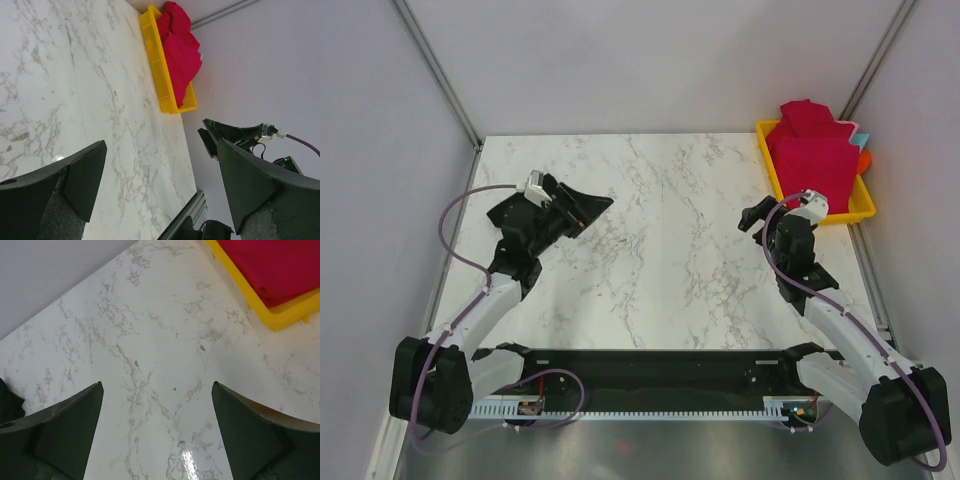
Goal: Fold and stack the t-shirts
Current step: Grab the tshirt from the pile
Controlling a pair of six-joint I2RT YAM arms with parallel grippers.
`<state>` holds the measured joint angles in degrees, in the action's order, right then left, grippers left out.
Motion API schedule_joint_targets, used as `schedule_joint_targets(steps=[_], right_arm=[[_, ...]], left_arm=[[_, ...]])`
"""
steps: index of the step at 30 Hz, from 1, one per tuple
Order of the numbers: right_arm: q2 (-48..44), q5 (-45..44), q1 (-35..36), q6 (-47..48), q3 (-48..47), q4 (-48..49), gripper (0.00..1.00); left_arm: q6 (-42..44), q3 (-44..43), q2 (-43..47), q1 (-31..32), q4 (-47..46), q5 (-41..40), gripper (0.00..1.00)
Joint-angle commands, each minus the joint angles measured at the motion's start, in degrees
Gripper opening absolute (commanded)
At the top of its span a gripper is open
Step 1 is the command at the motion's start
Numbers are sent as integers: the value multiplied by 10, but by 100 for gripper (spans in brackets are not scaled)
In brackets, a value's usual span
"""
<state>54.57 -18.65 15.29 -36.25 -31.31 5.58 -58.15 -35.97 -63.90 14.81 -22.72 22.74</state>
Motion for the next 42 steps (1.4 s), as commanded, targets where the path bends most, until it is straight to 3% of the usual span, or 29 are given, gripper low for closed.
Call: schedule_joint_targets(steps=[1,4,6,9,14,18,21,31,33,35,36,39,42], right_arm=[[-2,-64,-4,-8,-15,-21,98],[-14,-74,-18,-9,-20,-28,98],[15,-38,-67,-29,-58,-36,98],[105,7,-143,-56,-118,-55,98],[279,-13,-218,-80,-258,-100,95],[361,-36,-251,-96,-314,-73,96],[433,-36,-267,-105,-373,-61,96],[649,-26,-302,-109,-539,-28,81],[665,-26,-305,-111,-560,-19,76],[683,-26,-306,-109,-570,-16,52],[683,-26,-305,-108,-573,-13,30],[667,-27,-305,-102,-570,-10,4],[627,-56,-298,-82,-563,-27,0]], left_arm=[[36,42,20,-17,47,-37,100],[19,75,65,-31,29,-68,100],[22,51,89,-31,127,-94,100],[47,3,80,-30,183,-99,100],[29,31,48,-31,114,-76,100],[24,21,28,-30,109,-45,98],[37,23,40,-30,132,-68,98],[12,35,48,-22,113,-66,93],[12,34,40,-22,114,-67,92],[9,34,40,-22,113,-67,91],[8,33,39,-22,114,-63,91],[12,25,40,-21,115,-52,89],[22,19,42,-14,116,-55,85]])
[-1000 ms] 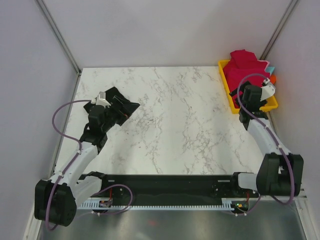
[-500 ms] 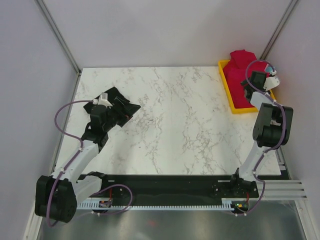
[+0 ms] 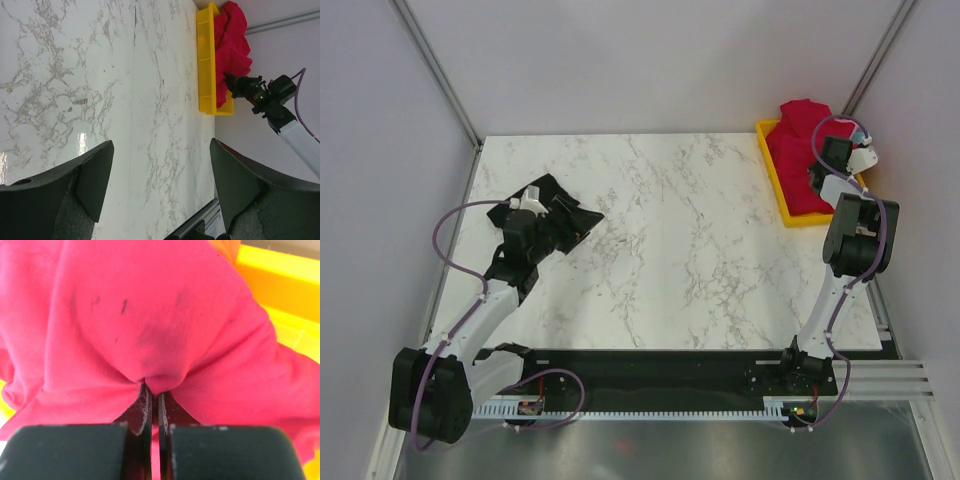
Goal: Fold and stack the t-shirts
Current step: Grab the tshirt from the pile, then move the tshirt to the center of the board
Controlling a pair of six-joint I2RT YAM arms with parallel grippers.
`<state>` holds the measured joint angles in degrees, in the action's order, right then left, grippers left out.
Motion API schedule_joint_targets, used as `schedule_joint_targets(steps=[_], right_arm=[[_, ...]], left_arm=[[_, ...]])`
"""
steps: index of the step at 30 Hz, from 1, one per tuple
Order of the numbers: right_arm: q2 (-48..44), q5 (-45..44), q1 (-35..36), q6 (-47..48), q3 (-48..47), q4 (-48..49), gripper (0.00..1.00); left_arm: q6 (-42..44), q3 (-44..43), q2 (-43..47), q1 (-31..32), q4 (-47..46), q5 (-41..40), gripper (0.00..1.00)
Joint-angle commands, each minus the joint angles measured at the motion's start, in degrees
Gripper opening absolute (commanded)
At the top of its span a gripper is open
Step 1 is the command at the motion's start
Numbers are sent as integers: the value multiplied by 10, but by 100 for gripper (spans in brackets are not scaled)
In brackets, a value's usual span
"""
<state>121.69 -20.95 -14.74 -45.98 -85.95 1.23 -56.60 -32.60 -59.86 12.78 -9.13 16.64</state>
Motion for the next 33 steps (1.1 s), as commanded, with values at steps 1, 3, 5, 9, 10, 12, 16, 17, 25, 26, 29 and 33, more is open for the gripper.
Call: schedule_joint_targets(steps=[1,3,5,9,10,12,16,17,25,26,29,33], right_arm=[[-71,-48,13,34,-15,11,0],[-100,-78,26,52,-15,-11,1],[-144,-101,42,64,-9,-41,0],[-278,-136,75,70,28,-45,0],[-299,-151,97,76,30,-45,0],[-353,-166,124,92,16,-73,0],[-420,-148,218,108,-32,-127,0],[-443,-97,235,103,-39,-137,0],[-494,246,255,40,62,-160,69],[-494,262,259,46,107,-161,82],[-518,247,282,67,233,-117,83],[-548,222,299,90,377,-17,80]], left_arm=[[6,-15,2,7,-18,6,85],[6,-16,3,8,-16,7,84],[7,-16,1,8,-17,8,84],[10,-19,-10,9,-15,7,85],[9,-20,-19,9,-15,10,85],[11,-24,-30,9,-14,15,85],[14,-31,-61,9,-15,17,85],[14,-34,-76,9,-15,21,85],[25,-55,-122,8,-3,26,85],[27,-58,-122,8,3,11,85],[36,-68,-128,8,31,-25,84],[37,-76,-158,2,37,-46,83]])
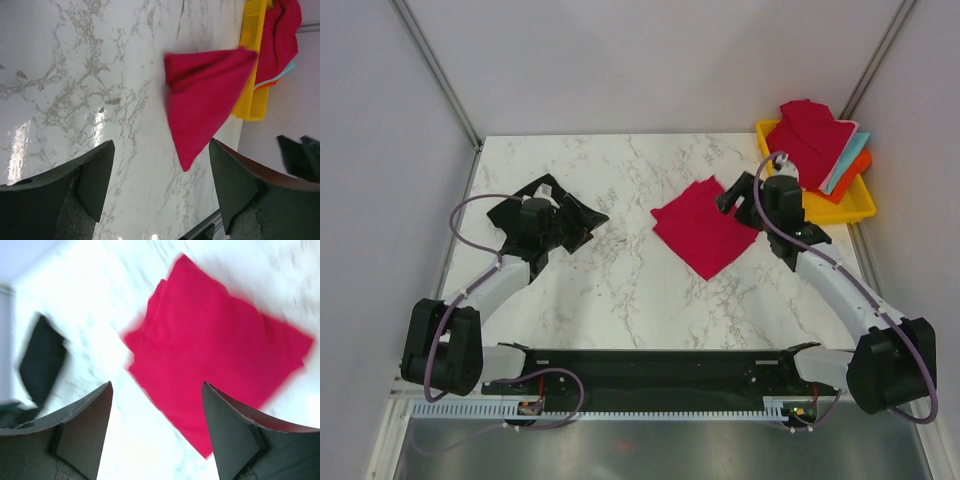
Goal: Fold and stack the t-shirts
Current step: Move the tshirt to the center of the board, then flatten the tshirt out
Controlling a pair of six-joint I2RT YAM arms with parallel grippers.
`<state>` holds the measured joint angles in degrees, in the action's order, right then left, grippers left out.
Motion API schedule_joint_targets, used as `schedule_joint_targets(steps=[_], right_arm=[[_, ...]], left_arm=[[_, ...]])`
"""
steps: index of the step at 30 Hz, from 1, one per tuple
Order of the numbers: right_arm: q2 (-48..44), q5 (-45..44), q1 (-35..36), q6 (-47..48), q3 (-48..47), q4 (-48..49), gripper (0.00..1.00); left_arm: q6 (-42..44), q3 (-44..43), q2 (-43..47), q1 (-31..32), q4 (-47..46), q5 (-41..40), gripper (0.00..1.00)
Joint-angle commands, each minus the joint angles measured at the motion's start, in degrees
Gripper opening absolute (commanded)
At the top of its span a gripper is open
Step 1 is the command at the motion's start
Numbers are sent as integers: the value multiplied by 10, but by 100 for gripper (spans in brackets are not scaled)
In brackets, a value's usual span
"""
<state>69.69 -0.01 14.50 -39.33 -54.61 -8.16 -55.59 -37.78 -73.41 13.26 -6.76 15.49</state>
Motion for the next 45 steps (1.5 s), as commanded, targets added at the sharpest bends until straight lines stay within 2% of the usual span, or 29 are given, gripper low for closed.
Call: schedule_joint_targets(steps=[1,4,7,14,21,25,30,36,41,45], right_arm=[[-28,5,15,28,85,102,79],[-25,55,33,13,131,164,71],[-30,-11,81,40,132,149,69],[-42,-14,86,35,156,177,68],[-45,-26,94,50,153,163,69],[14,-43,112,70,114,121,70],[156,-58,162,114,21,49,73],[289,-113,212,143,-73,6,75],[333,-150,238,167,-117,2,74],[377,-197,252,182,-154,-13,72]], left_arm=[[35,-28,-42,-3,13,-38,82],[51,-50,-77,-3,14,-48,82],[67,-84,-132,-7,25,-48,80],[100,-165,-235,-19,54,-47,74],[39,-154,-300,-111,56,-21,72],[-2,-107,-281,-188,42,-42,72],[-22,-46,-199,-203,-11,-52,74],[9,-34,-108,-174,-16,-51,76],[34,-46,-84,-112,-21,-11,77],[44,-49,-68,-79,-18,-12,77]])
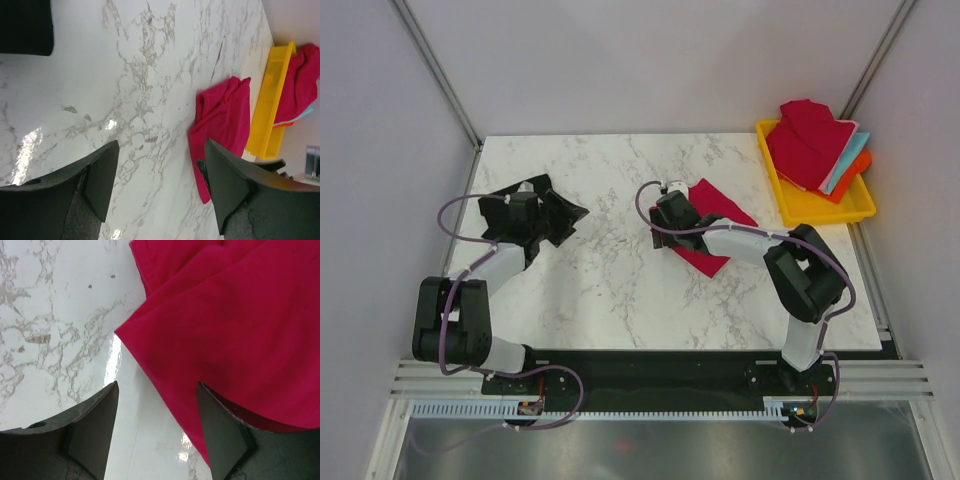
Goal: Fold and stack the t-shirts
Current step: Flatten the tshirt out
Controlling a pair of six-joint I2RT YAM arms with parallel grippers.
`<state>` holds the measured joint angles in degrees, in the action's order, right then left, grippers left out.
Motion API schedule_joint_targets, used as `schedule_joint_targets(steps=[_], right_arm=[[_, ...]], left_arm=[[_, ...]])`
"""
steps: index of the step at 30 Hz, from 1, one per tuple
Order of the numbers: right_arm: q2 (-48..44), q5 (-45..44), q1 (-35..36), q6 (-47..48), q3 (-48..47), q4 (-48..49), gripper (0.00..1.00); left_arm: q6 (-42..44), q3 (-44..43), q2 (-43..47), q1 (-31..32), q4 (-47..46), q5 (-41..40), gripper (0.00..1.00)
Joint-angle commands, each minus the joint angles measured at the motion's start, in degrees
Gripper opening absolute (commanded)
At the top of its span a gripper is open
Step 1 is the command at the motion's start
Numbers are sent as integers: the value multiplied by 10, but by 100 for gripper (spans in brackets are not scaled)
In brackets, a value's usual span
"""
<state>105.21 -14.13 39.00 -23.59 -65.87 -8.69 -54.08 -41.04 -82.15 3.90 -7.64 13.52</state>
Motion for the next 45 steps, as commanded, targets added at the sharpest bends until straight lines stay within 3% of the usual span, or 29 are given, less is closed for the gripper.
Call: schedule_joint_targets(steps=[1,4,5,7,9,10,12,21,28,31,33,39,45], right_arm=[[31,-58,8,26,-56,-11,71],[64,-75,11,29,-81,-20,61],[75,-77,11,30,-87,-24,48],[81,-72,17,33,-95,-30,41],[78,-71,27,39,-96,-32,25],[76,-66,29,43,-97,-32,8],[61,-56,40,47,-96,-30,0],[-83,17,70,66,-10,46,0],[-288,84,66,65,114,164,0],[-408,64,36,44,158,183,0],[-442,47,-8,15,180,189,0],[-433,40,-104,-43,197,153,0],[-385,-10,-118,-65,190,125,0]], left_arm=[[28,-17,22,21,-11,11,77],[28,-19,23,26,-10,14,77],[28,-19,22,27,-10,15,76],[26,-20,17,29,-11,20,76],[22,-20,10,30,-12,26,76],[21,-23,7,30,-12,33,76],[18,-24,-2,30,-12,39,76],[10,-23,3,42,-12,56,75],[11,-12,44,58,-12,49,75],[20,-11,54,63,-6,37,76],[26,-14,52,68,-1,34,76],[53,-55,-16,83,34,27,78],[61,-95,-92,98,43,70,75]])
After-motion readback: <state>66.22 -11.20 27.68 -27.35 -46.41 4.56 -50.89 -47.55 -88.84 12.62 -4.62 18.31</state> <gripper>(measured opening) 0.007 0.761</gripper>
